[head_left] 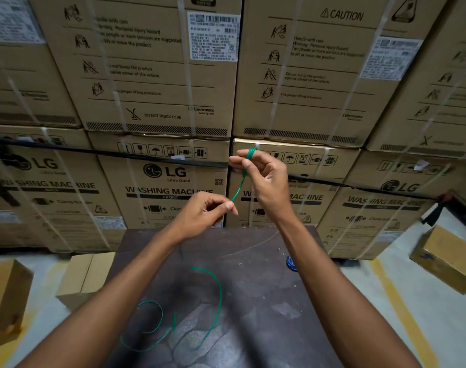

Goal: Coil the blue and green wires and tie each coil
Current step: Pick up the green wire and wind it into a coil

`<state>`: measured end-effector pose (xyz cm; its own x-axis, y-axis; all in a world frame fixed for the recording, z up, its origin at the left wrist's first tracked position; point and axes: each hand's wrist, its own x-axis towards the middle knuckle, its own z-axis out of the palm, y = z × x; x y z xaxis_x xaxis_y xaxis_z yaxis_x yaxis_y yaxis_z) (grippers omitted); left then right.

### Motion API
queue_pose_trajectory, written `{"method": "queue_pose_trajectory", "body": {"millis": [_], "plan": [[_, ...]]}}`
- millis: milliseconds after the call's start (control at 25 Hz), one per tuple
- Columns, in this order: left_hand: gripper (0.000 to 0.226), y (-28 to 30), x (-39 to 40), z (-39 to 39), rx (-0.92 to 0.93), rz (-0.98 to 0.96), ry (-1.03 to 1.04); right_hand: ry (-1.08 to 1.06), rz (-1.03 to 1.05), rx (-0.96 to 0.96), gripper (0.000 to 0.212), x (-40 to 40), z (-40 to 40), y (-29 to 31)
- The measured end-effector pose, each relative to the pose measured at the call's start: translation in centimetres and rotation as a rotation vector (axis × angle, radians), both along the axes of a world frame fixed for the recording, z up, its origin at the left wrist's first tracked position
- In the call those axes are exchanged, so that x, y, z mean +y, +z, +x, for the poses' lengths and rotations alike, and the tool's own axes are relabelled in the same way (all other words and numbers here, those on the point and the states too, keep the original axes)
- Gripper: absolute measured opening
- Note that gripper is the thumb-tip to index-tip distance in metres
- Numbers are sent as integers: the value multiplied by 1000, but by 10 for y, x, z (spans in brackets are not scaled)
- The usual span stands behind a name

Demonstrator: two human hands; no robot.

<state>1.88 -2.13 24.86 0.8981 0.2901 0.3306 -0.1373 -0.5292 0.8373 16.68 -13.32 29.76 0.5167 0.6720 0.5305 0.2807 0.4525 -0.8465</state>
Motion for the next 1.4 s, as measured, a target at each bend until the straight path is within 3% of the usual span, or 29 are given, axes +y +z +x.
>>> {"method": "queue_pose_trajectory", "body": {"millis": [160, 240, 360, 480, 720, 840, 1000, 1200, 1320, 1400], "plan": [[21, 19, 11, -16, 0, 155, 28, -148, -291, -638, 23, -4, 10, -18], [20, 32, 22, -18, -28, 175, 76, -62, -414, -706, 19, -12, 9, -29], [14, 44, 38, -15, -55, 93, 118, 233, -506, -436, 25, -23, -3, -34], [12, 44, 40, -8, -117, -44, 153, 524, -408, -122, 18, -31, -15, -17], [31, 5, 18, 3, -56, -245, 81, 461, 14, 313, 19, -23, -23, 21], [38, -10, 4, 3, -13, -247, 22, 358, 107, 368, 22, -9, -20, 26], [32, -13, -2, -6, 63, -140, -74, 93, 76, 148, 23, 6, -10, 10], [20, 5, 11, -21, 105, 116, 26, -174, -259, -674, 24, 4, 5, -39], [13, 23, 28, -23, 132, 229, 184, -76, -423, -750, 16, -4, 1, -50], [8, 35, 36, -21, 189, 254, 184, 3, -505, -736, 23, -6, -5, -46]]}}
